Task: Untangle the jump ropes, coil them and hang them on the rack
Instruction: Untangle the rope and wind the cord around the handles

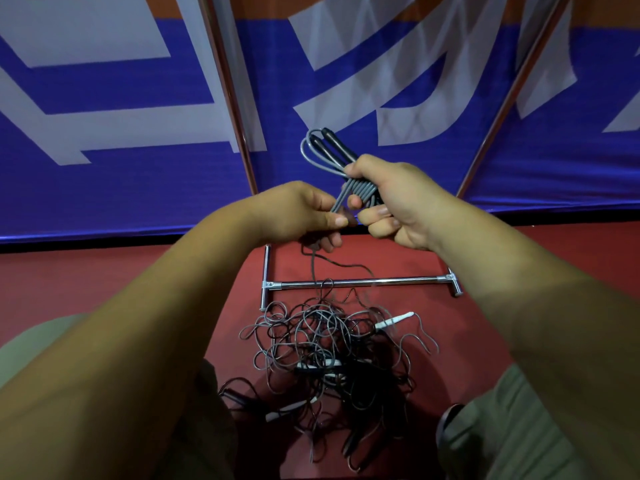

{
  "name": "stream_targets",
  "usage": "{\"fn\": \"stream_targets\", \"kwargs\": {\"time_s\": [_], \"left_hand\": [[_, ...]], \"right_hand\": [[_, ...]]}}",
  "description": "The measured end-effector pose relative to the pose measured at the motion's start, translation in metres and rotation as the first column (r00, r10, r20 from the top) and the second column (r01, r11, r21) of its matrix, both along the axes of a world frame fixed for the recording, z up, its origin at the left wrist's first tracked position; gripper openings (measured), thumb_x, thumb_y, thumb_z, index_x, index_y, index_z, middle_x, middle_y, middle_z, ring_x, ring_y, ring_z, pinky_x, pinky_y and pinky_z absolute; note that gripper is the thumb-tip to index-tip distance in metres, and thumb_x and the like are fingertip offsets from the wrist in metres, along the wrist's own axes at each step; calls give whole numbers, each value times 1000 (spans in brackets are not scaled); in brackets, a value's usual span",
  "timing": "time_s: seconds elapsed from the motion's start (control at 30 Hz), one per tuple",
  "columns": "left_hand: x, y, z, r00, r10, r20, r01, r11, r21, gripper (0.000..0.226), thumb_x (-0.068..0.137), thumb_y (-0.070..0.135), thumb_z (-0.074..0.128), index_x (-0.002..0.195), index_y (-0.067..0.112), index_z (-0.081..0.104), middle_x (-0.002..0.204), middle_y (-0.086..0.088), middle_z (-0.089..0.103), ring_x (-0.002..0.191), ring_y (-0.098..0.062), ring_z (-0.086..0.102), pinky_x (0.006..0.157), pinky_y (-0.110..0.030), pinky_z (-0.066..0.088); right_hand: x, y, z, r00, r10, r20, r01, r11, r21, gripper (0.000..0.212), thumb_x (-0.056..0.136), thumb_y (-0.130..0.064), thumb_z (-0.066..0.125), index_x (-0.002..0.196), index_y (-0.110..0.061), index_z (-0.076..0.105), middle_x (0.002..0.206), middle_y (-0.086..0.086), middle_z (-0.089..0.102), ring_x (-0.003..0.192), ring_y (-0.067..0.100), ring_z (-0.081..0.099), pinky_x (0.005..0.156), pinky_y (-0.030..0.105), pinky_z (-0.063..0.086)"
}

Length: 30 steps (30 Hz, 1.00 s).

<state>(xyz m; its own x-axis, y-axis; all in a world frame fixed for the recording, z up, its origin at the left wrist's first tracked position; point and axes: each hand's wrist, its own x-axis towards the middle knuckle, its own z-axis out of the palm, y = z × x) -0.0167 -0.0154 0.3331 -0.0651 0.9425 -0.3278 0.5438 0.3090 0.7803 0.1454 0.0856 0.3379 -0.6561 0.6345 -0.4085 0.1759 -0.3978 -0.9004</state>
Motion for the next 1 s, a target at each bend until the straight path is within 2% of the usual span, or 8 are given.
{"fn": "stream_targets", "kwargs": {"time_s": [0.17, 0.37, 0.47, 0.57, 0.67, 0.8, 0.9, 1.0], "left_hand": [[-8, 2, -6, 996, 26, -83, -25, 1000, 9, 23, 105, 22, 64, 100, 5, 78, 85, -3, 81, 76, -6, 75, 71, -14, 55], [-5, 2, -7, 998, 64, -8, -63, 997, 40, 27, 108, 22, 59, 106, 0, 74, 85, -1, 81, 75, -7, 75, 62, -13, 52], [-5, 4, -9, 995, 72, 65, -74, 997, 30, 29, 109, 21, 57, 107, -3, 72, 80, -1, 79, 69, -6, 71, 61, -15, 52], [-9, 5, -11, 990, 82, 112, -87, 995, 47, 27, 109, 20, 56, 109, -4, 71, 87, -8, 79, 73, -11, 71, 67, -20, 55], [-13, 6, -12, 986, 64, 152, -67, 998, 19, 21, 108, 13, 58, 119, -1, 69, 99, -10, 78, 86, -14, 74, 77, -24, 58], [-21, 6, -5, 867, 191, 461, -222, 975, 14, 57, 83, -7, 57, 139, 3, 58, 133, -18, 69, 117, -30, 71, 108, -46, 53], [-24, 10, 12, 738, 270, 619, -404, 911, 85, 39, 98, 7, 51, 135, 12, 62, 127, -13, 69, 109, -28, 72, 99, -43, 59], [-21, 12, 14, 839, 275, 470, -399, 897, 188, 32, 108, 28, 58, 136, 15, 66, 125, -15, 74, 110, -29, 74, 93, -37, 62]], "right_hand": [[3, -5, 6, 994, 114, 8, -113, 994, -7, 15, 98, -28, 60, 91, -14, 56, 77, 6, 56, 46, 9, 22, 40, 17, 13], [6, -6, 10, 998, 68, 0, -68, 998, -12, 11, 94, -24, 59, 94, -13, 55, 89, 8, 60, 46, 8, 28, 35, 17, 16], [4, -7, 11, 999, -27, -36, 24, 998, -65, 13, 96, -24, 59, 93, -11, 58, 81, 9, 59, 48, 14, 53, 40, 23, 44], [2, -6, 10, 992, -85, -98, 67, 983, -172, 15, 96, -21, 59, 99, -6, 60, 75, 12, 60, 74, 34, 76, 71, 51, 66], [5, -3, 7, 998, -53, -45, 46, 987, -152, 15, 95, -24, 60, 93, -9, 61, 72, 10, 60, 66, 24, 67, 77, 53, 65], [6, -2, 4, 998, -51, 27, 52, 998, -31, 14, 94, -24, 61, 88, -11, 60, 74, 9, 59, 49, 13, 49, 50, 28, 50], [6, -3, 1, 997, -36, 71, 30, 996, 82, 10, 94, -21, 61, 88, -14, 59, 74, 9, 58, 48, 14, 44, 44, 22, 30], [5, -8, -1, 991, 30, 127, -53, 982, 184, 7, 96, -21, 60, 93, -15, 57, 76, 9, 60, 48, 14, 44, 45, 21, 24]]}}
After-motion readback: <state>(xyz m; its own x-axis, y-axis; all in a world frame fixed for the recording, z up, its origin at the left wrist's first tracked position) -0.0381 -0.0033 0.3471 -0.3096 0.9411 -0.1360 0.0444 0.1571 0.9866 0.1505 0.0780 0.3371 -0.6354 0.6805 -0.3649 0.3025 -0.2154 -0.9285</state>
